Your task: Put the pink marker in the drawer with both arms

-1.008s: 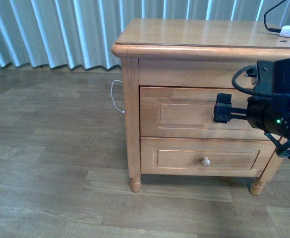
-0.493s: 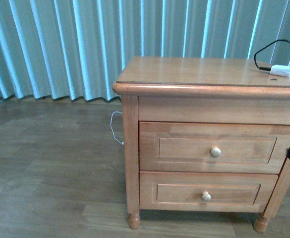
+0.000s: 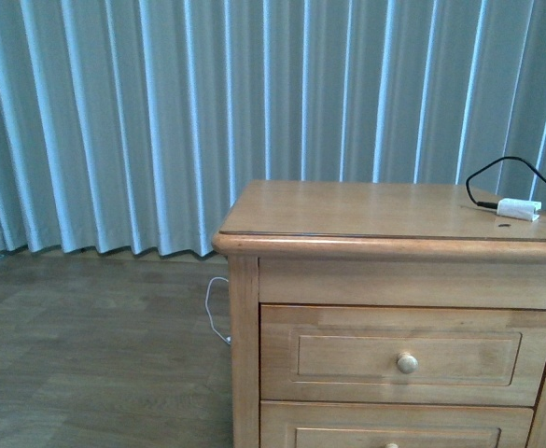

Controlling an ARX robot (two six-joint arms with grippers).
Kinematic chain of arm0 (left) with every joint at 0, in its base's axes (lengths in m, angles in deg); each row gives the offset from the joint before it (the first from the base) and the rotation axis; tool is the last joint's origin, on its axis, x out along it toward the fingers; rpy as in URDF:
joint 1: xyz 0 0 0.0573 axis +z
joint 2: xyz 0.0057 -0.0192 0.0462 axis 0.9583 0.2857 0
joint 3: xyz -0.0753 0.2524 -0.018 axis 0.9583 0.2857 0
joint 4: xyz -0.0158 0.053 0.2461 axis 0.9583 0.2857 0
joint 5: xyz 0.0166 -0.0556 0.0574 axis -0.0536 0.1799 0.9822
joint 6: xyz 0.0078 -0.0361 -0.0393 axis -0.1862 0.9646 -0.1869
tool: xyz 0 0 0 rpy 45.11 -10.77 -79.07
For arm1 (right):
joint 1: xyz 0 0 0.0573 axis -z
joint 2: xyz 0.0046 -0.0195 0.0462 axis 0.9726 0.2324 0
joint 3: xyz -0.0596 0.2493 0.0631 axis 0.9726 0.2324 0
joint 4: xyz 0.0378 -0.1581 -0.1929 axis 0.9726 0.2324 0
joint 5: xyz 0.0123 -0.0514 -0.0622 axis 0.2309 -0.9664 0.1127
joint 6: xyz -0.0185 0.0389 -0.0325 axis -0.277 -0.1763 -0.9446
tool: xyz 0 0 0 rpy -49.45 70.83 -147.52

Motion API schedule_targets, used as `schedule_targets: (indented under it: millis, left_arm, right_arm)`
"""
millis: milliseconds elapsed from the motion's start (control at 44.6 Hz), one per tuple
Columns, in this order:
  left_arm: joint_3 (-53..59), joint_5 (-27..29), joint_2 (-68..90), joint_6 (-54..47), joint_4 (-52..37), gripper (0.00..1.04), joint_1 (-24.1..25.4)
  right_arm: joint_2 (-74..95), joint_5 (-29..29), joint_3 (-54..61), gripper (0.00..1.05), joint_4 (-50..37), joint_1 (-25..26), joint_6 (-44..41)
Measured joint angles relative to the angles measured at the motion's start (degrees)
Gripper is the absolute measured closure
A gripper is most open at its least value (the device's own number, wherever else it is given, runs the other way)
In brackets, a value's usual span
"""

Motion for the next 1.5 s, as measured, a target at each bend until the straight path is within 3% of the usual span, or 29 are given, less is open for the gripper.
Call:
schedule_targets:
  millis: [90, 336, 605, 1075, 1501]
  left_arm:
    - [0.0, 0.0, 0.0, -0.02, 0.0, 0.06, 0.0]
    - [0.0, 0.0, 0.0, -0.02, 0.0, 0.06, 0.0]
    - [0.0, 0.0, 0.0, 0.0, 0.0, 0.06, 0.0]
    - [0.0, 0.0, 0.0, -0.02, 0.0, 0.06, 0.0]
    - [0.0, 0.0, 0.0, -0.02, 0.0, 0.06, 0.0]
  right_arm:
    - [-3.87, -0.22, 3.21, 0.52, -4.24, -0.13, -1.18]
    - [-14.25, -0.22, 9.35, 1.04, 0.44, -0.13, -2.08]
    - [-23.32, -0.2, 14.38, 1.03, 4.61, -0.13, -1.99]
    - [-39.67, -0.2, 14.45, 1.03, 19.71, -0.15, -2.01]
    - [-47.8, -0.17, 14.45, 1.03, 27.69, -0.15, -2.01]
